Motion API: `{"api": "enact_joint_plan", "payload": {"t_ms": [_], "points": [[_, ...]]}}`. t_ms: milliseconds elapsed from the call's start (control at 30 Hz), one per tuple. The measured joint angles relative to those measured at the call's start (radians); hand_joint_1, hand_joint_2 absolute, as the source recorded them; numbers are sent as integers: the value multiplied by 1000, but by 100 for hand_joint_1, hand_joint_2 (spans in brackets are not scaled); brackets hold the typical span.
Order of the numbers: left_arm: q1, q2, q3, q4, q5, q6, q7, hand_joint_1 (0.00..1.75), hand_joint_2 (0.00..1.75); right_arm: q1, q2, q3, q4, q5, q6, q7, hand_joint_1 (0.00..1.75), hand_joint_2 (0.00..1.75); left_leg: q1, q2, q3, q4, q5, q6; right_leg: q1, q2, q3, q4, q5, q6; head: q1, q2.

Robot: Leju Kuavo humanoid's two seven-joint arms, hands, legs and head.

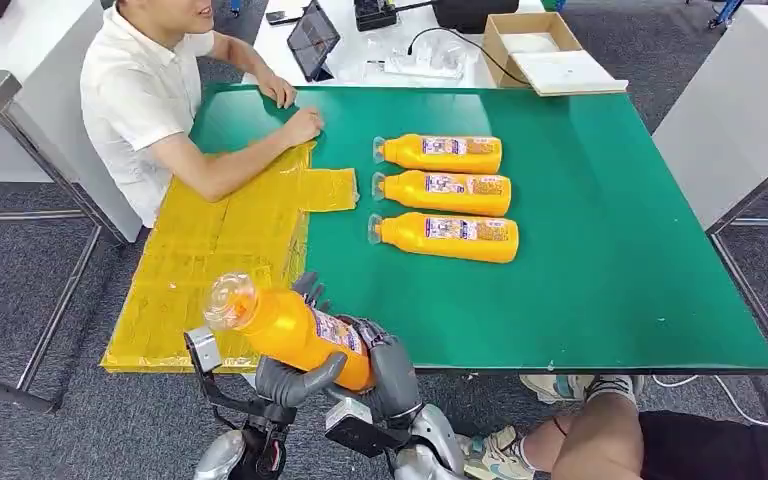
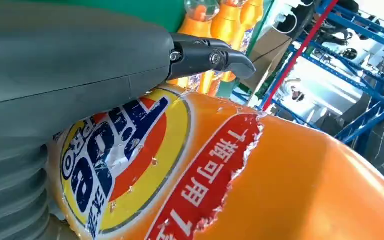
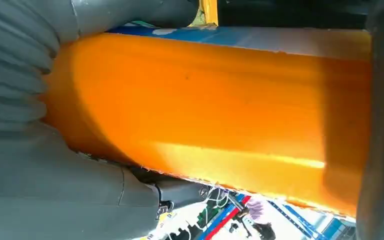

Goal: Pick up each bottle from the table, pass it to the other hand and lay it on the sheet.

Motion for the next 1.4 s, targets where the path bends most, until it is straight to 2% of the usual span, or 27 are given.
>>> {"api": "enact_joint_plan", "payload": {"t_ms": [33,100,133,167,400,500,600,733,1000,1233,1333,1400], "points": [[0,0,0,0,1,-3,-1,175,175,0,0,0,0,0,0,0,101,175,0,0,0,0,0,0,0,0,0,0,0,0,0,0],[0,0,0,0,6,-16,-17,175,175,-1,1,3,2,-8,3,-1,9,175,0,0,0,0,0,0,0,0,0,0,0,0,0,0],[0,1,0,0,3,-17,-32,175,175,-2,2,5,3,-15,6,-1,0,175,0,0,0,0,0,0,0,0,0,0,0,0,0,0],[0,1,0,0,-8,-15,-49,175,175,-2,2,8,3,-18,9,0,0,0,0,0,0,0,0,0,0,0,0,0,0,0,0,0],[4,7,9,-13,-72,4,-101,175,175,29,3,37,-4,3,13,0,0,0,0,0,0,0,0,0,0,0,0,0,0,0,0,0],[5,7,19,-18,6,-49,-59,175,175,46,-8,43,-24,-20,-65,-31,0,0,0,-1,0,0,0,0,0,0,0,0,0,0,0,0],[5,7,55,-26,172,-150,5,175,175,109,-37,23,-118,-83,-154,-56,0,0,0,0,-1,0,0,0,0,0,0,0,0,0,1,0],[-1,7,118,-28,230,-170,32,175,175,167,-57,-18,-201,-102,-174,-53,0,0,0,0,-1,0,0,0,0,0,-1,0,0,0,0,0],[-8,36,177,-31,-194,136,-64,175,175,262,-71,-122,-315,-106,-196,-61,0,0,0,0,-1,0,0,0,0,0,-1,0,0,0,0,0],[-11,56,192,-35,-219,161,-68,175,175,292,-76,-164,-370,-107,-197,-61,0,0,0,0,0,0,0,0,0,0,0,0,0,0,0,0],[-12,61,194,-36,-290,231,-70,175,175,299,-74,-179,-384,-97,-197,-63,0,0,0,0,0,0,0,0,0,0,0,0,0,0,0,0],[-16,65,194,-36,-464,402,-77,175,175,312,-64,-205,-408,-78,-197,-65,0,0,0,0,-1,0,0,0,0,0,-1,0,0,0,0,0]]}}
